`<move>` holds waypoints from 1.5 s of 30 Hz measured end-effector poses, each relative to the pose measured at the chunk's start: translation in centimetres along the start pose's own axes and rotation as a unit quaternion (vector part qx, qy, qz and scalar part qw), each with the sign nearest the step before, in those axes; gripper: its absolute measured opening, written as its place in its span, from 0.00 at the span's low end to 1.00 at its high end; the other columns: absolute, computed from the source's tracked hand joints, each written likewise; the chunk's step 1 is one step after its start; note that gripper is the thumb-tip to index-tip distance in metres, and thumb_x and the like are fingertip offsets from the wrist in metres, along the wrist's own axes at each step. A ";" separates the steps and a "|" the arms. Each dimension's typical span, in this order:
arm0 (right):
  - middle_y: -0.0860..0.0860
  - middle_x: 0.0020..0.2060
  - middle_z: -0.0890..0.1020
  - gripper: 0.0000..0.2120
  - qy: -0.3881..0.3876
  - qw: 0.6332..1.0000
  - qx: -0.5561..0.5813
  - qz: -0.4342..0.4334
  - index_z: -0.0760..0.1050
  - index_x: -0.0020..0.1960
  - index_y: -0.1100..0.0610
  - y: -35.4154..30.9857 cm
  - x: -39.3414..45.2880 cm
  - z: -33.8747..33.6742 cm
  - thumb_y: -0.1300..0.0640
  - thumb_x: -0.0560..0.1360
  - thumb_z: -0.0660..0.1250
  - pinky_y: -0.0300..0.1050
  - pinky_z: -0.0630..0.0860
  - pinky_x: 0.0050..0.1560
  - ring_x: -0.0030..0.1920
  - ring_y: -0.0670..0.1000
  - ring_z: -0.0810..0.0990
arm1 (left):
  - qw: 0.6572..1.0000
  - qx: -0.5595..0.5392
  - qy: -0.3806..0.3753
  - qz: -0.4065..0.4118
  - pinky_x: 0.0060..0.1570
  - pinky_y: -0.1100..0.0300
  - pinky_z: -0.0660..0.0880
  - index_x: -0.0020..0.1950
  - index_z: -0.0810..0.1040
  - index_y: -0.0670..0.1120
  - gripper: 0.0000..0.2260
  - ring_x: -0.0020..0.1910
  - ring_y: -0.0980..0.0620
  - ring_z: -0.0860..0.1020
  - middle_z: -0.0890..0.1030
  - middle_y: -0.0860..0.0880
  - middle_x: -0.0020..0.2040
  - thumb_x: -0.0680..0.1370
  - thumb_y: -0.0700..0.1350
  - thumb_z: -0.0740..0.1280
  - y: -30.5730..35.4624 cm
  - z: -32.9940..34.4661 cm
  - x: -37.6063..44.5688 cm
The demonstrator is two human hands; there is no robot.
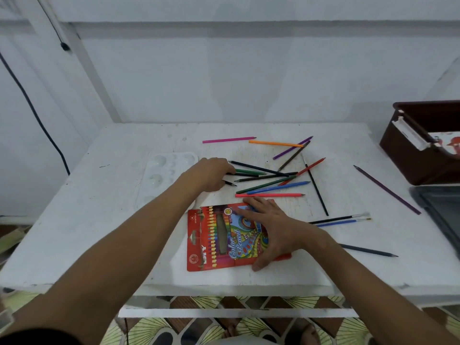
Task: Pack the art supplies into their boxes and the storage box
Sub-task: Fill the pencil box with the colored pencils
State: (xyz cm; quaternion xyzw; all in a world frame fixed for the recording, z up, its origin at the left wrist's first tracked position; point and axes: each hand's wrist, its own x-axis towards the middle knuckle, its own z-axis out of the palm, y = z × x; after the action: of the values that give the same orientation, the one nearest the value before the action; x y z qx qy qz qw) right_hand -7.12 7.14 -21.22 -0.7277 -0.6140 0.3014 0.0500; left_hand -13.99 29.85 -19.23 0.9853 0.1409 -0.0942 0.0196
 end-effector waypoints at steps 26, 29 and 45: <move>0.40 0.74 0.35 0.56 0.012 1.000 0.008 -0.009 0.41 0.73 0.33 0.9 0.4 0.8 0.34 0.58 0.76 0.55 0.35 0.72 0.74 0.48 0.30 | 0.964 -0.222 0.125 -0.079 0.43 0.57 0.73 0.64 0.72 0.46 0.12 0.42 0.50 0.76 0.79 0.46 0.50 0.80 0.43 0.61 -1.3 -4.3 0.4; 0.40 0.74 0.35 0.56 0.010 1.000 0.008 -0.006 0.41 0.73 0.33 0.9 0.5 0.7 0.34 0.58 0.76 0.56 0.36 0.72 0.74 0.48 0.30 | 0.946 -0.267 0.127 -0.132 0.36 0.58 0.74 0.63 0.70 0.47 0.14 0.33 0.50 0.77 0.77 0.48 0.42 0.78 0.42 0.60 -1.2 -5.5 -0.3; 0.40 0.74 0.36 0.56 0.005 1.000 0.010 0.011 0.43 0.74 0.35 0.0 0.0 0.0 0.36 0.59 0.77 0.55 0.37 0.71 0.74 0.48 0.32 | 0.984 -0.039 -0.067 -0.160 0.33 0.59 0.71 0.39 0.74 0.42 0.08 0.35 0.51 0.73 0.74 0.48 0.39 0.71 0.45 0.70 0.4 -1.7 -0.4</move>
State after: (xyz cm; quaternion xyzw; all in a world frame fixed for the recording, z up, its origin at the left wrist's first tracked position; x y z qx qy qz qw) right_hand -7.11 7.13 -21.26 -0.7355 -0.6026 0.3044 0.0566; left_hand -13.94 29.47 -17.46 0.9400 0.2990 -0.1561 0.0519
